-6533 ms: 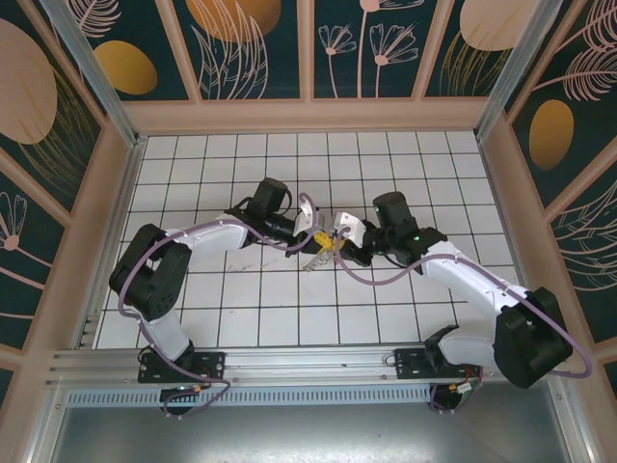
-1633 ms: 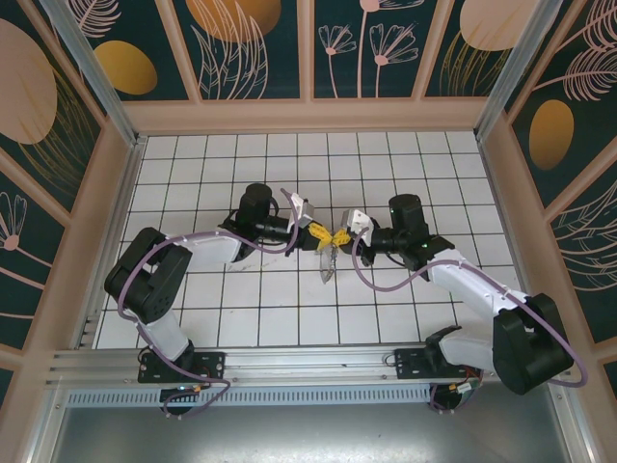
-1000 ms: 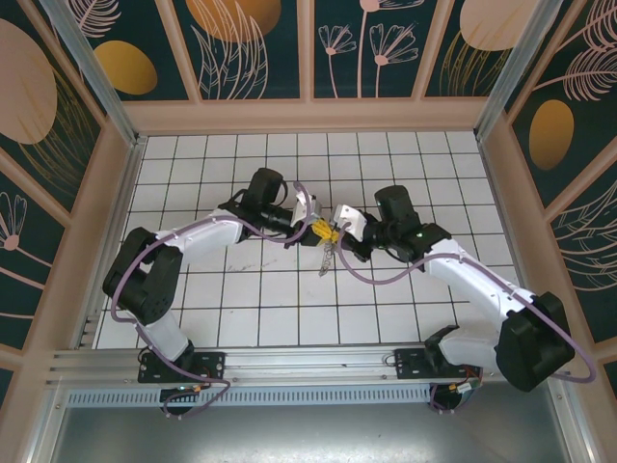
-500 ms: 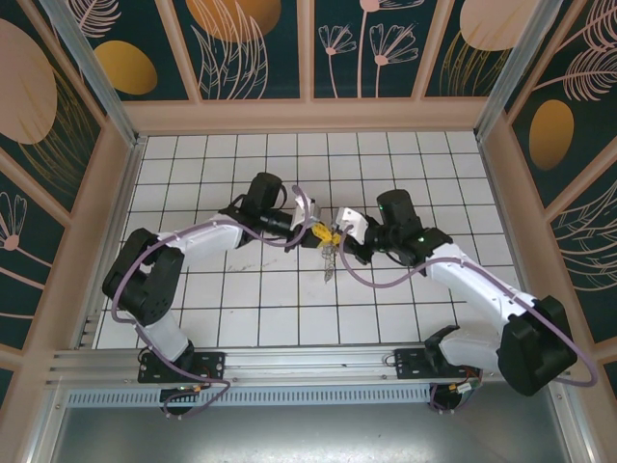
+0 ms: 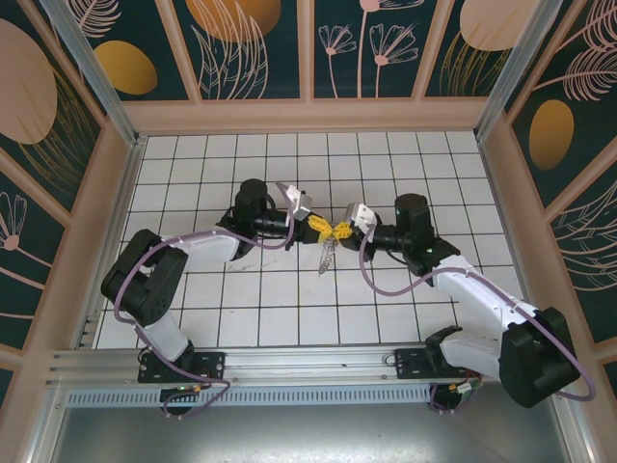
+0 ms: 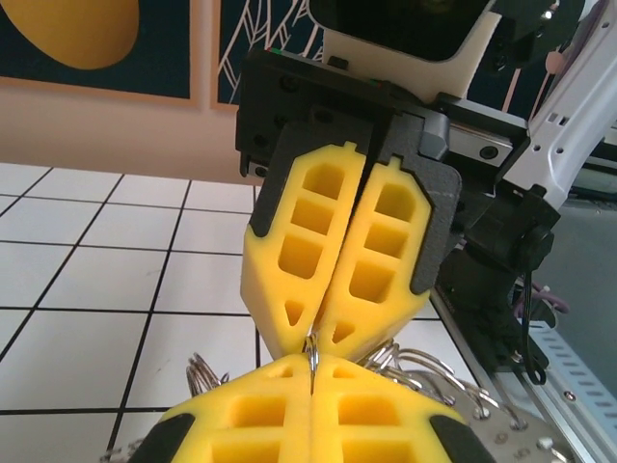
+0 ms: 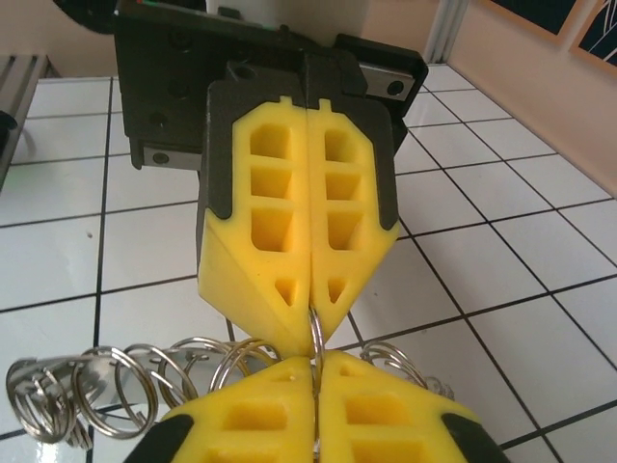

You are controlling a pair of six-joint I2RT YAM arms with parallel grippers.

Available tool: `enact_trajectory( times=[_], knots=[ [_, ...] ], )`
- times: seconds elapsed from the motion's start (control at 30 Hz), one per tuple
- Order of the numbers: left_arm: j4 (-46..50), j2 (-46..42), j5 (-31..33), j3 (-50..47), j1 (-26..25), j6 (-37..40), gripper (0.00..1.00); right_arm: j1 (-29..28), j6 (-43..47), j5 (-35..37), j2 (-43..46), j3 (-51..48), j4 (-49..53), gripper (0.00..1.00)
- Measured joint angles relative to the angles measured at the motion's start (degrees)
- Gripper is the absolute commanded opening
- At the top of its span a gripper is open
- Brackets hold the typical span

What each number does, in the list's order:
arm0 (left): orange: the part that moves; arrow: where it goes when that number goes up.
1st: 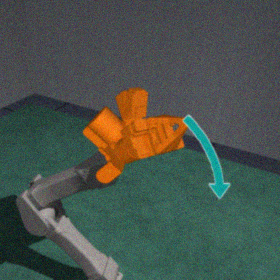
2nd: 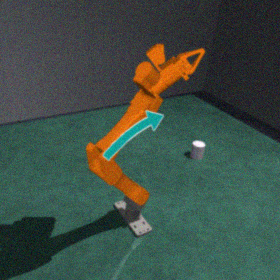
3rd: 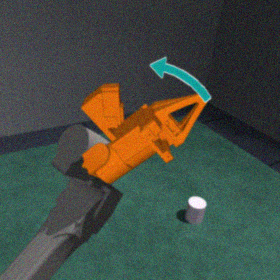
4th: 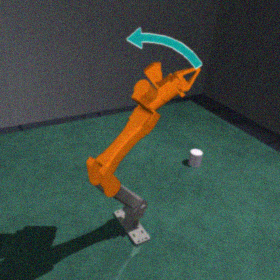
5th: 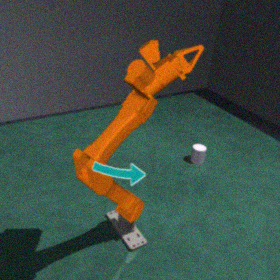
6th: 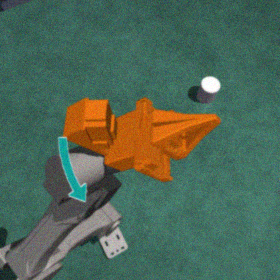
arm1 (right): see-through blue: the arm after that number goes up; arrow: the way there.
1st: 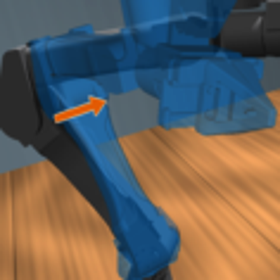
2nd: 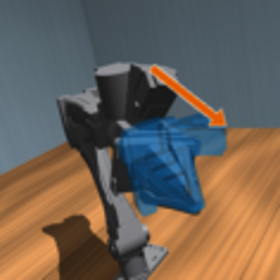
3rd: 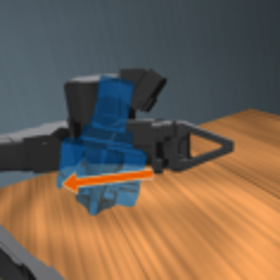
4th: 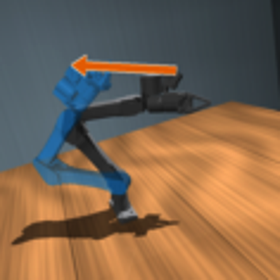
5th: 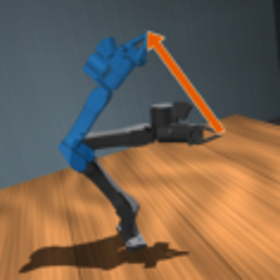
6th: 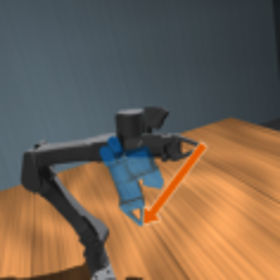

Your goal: Put the keys on the keyring

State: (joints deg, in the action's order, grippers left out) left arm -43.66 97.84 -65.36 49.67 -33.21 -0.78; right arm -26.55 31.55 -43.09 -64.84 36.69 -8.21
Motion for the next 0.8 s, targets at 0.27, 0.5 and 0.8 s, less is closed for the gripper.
enact_trajectory(
  times=[0.27, 0.5, 0.8],
  knots=[
    [12.0, -0.9, 2.1, 3.8, 0.0, 8.9, 0.06, -0.3, 2.3, 2.7, -1.2, 3.5, 5.8, 0.0],
    [39.5, -0.5, 5.8, 14.7, -0.1, 27.5, 0.14, -2.3, 6.5, 9.2, -3.5, 10.1, 15.8, 0.0],
    [52.8, 2.5, 8.0, 20.0, -0.9, 35.4, 0.0, -5.7, 8.4, 16.7, -6.9, 15.7, 26.8, 0.0]
  ],
)
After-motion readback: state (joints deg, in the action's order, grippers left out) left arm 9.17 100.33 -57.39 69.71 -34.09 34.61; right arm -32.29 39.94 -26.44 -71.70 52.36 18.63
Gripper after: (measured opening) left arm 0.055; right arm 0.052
